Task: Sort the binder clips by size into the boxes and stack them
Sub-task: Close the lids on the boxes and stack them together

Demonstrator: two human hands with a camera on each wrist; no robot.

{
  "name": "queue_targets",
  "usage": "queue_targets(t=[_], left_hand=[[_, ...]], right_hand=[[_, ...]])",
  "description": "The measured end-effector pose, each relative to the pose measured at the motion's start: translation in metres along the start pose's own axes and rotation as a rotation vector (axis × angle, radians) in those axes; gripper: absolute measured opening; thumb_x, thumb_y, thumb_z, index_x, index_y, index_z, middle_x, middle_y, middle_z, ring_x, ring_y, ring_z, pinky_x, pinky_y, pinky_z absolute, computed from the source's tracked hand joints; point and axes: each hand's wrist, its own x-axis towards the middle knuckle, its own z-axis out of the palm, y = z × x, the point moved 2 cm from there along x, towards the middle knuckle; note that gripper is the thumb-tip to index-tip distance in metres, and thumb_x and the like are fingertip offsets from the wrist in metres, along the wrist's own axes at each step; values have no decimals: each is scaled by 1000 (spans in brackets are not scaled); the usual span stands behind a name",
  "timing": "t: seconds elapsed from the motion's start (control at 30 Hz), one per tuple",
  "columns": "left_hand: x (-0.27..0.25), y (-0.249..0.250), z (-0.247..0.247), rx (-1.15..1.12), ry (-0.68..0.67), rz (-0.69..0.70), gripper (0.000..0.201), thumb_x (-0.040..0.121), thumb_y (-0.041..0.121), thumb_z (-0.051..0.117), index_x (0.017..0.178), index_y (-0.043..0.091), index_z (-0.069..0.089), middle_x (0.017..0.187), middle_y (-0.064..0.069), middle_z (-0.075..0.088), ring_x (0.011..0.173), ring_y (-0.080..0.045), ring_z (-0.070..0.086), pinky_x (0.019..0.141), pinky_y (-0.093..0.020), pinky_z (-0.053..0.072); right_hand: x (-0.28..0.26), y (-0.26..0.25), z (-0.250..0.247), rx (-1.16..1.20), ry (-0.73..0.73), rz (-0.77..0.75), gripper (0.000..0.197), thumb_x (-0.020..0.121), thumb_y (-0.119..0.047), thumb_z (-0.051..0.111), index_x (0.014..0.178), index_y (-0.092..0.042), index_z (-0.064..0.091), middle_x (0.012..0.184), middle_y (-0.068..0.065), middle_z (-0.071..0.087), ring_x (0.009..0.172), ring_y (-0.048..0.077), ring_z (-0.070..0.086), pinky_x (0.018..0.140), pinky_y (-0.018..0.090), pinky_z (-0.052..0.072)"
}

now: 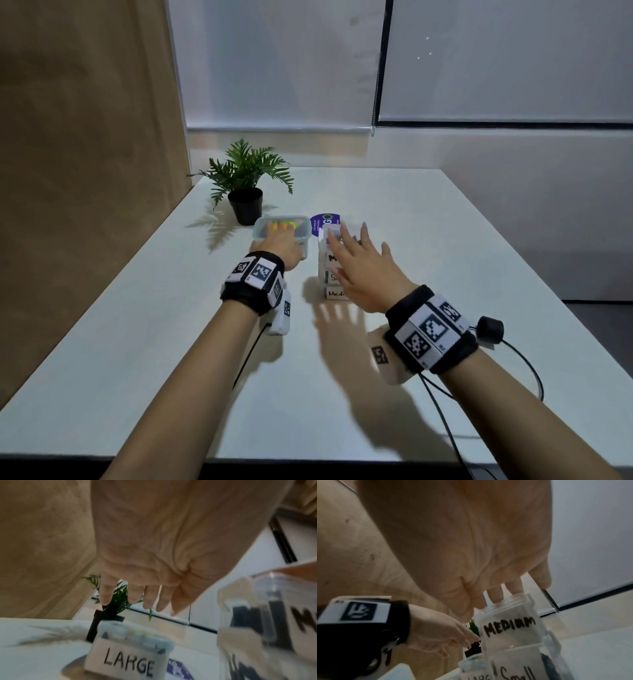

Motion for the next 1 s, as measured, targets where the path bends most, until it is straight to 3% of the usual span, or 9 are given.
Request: queue_targets(t=[0.07,0.17,0.27,0.47,0.67,1.0], left_hand=[[7,0,5,80,-70,14,62,100,24,36,153,13,4,161,-8,-2,148,-28,-4,117,-51,14],[12,3,6,125,-157,29,59,102,18,27,153,12,-2,159,-17,-8,146,-39,-6,118,-50,6],[18,0,11,122,-191,-16,59,101,16,24,153,17,-3,160,-14,-9,145,-43,-5,118,-52,6],[25,1,19,157,-147,-37,66,96,16,30,153,27,-3,161,-1,-9,147,-36,-7,112,-64,8],[31,0,21,181,-117,-37,70,95,14,36,152,31,-1,161,2,-9,148,-31,-6,111,-63,11],[23,-1,23,181,-121,-54,74,92,17,39,152,35,-2,161,5,-10,148,-28,-6,109,-64,9]], right_hand=[[12,0,2,2,-10,17,61,103,-31,27,154,-17,-5,161,5,-10,146,37,-13,115,56,11],[39,8,5,-21,2,45,64,102,-30,30,154,-19,-8,160,3,-18,146,35,-19,117,55,7],[67,23,11,-62,52,74,66,101,-28,32,153,-21,-8,159,0,-22,146,30,-22,118,57,4],[107,37,9,-1,42,67,61,101,-29,31,154,-23,0,161,-3,-15,146,29,-21,115,60,8],[118,36,10,29,66,58,62,100,-26,35,154,-22,4,162,-3,-3,148,28,-15,115,58,14],[119,39,5,45,48,46,64,100,-20,37,154,-27,4,162,-6,-3,148,24,-12,113,59,15]])
